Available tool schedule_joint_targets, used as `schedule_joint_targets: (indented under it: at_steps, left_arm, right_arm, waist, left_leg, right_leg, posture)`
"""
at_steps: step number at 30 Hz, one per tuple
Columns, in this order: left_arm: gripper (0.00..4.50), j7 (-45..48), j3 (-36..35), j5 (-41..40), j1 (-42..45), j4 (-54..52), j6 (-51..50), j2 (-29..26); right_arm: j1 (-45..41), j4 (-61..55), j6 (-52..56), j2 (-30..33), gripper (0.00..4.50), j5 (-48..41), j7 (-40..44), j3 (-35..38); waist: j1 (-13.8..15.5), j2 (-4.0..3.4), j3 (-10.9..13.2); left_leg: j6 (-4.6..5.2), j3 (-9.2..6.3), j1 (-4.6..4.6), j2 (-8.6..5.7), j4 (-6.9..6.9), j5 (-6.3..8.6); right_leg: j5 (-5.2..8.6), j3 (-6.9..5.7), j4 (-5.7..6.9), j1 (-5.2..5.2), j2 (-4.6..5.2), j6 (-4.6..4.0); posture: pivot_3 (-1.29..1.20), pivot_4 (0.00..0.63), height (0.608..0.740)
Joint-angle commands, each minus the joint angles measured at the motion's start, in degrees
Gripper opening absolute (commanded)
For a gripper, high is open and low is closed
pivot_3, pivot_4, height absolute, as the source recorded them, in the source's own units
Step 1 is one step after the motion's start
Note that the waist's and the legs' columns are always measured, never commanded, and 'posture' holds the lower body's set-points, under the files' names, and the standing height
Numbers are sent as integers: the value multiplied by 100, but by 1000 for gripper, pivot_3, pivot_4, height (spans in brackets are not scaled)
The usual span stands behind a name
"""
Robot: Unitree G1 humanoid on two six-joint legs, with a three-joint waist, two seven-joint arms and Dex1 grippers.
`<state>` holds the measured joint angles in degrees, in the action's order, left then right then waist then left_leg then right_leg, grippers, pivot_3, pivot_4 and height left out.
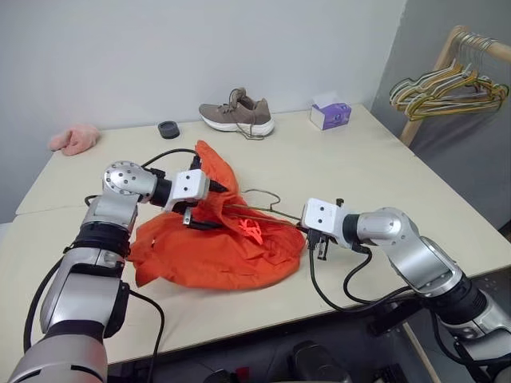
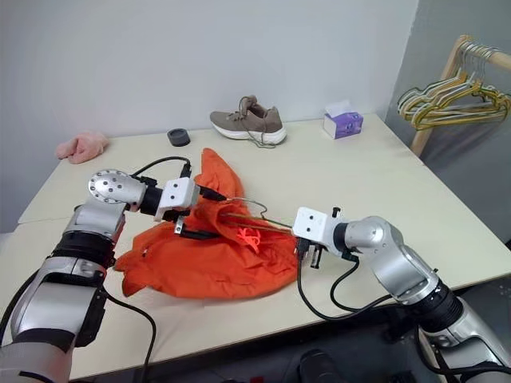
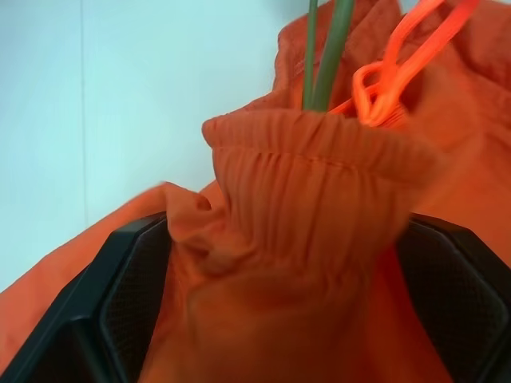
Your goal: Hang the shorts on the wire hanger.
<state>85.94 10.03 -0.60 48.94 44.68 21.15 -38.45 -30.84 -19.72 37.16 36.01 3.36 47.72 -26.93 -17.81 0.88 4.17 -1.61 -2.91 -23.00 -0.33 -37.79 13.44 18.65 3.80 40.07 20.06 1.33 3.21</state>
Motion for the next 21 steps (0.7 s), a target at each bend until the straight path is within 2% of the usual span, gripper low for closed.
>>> schedule_joint_targets:
  at_steps: [1,3,14,15,20,21]
  left_arm:
    - [4093,30,24,-20,43,-210,-224,-28]
    - [3638,121,50,-43,-11,-316,-341,-68]
    - [202,95,-1,-151,-199,-823,-850,-145]
    - [75,87,-9,-149,-205,-840,-877,-145]
    - [69,61,-26,-133,-281,-955,-964,-190]
    - [69,51,-27,-120,-302,-977,-985,-214]
  right_arm:
    - [-163,-272,-109,-32,0,7,50,147]
    - [-164,-287,-149,-49,0,16,61,138]
    - [-204,-202,-505,-24,0,72,229,74]
    - [-207,-194,-529,-16,0,79,254,66]
    - [-158,-124,-839,139,0,173,413,105]
    - [-137,-62,-950,243,503,231,437,146]
  waist:
    - [0,0,0]
    - [1,0,0]
    - [6,0,0]
    - [6,0,0]
    - [5,1,-1]
    - [5,1,-1]
  left_leg:
    - [0,0,0,0,0,0]
    - [0,1,0,-1,-1,0]
    - [0,-2,0,-1,-3,0]
    - [0,-1,1,-2,-3,0]
    - [0,-2,1,-1,-4,0]
    - [0,-2,1,-1,-4,0]
  right_leg:
    - [0,0,0,0,0,0]
    - [0,-1,0,-1,0,0]
    - [0,-1,0,-2,0,0]
    - [0,-1,0,-3,0,0]
    - [0,-2,0,-3,0,0]
    - [0,-1,0,-3,0,0]
  posture:
    - [-311,23,740]
    - [-310,22,740]
    - [-301,18,740]
    - [-301,19,740]
    - [-300,17,740]
    - [-299,17,740]
